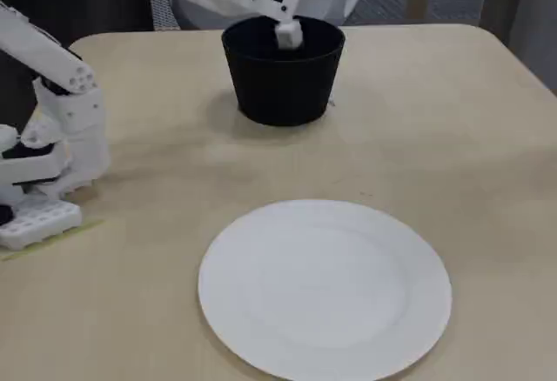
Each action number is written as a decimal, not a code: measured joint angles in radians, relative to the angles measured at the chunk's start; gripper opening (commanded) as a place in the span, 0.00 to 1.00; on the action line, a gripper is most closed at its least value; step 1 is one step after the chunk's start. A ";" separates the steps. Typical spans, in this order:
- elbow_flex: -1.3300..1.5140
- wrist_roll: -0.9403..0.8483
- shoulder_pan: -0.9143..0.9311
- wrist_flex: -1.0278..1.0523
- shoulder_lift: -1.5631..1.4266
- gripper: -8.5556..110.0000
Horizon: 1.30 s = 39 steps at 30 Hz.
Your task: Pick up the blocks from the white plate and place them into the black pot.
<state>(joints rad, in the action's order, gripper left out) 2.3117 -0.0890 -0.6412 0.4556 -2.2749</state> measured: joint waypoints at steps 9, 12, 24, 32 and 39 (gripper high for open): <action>0.000 0.021 0.123 0.152 -0.121 0.05; 0.064 0.044 0.298 0.376 -0.351 0.05; 0.396 -0.035 0.675 0.617 -0.968 0.05; 0.569 -0.078 0.676 0.598 -0.976 0.05; 0.657 -0.078 0.675 0.578 -0.977 0.05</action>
<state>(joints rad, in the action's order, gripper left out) 2.9683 -0.1672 0.0337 1.0339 -3.2520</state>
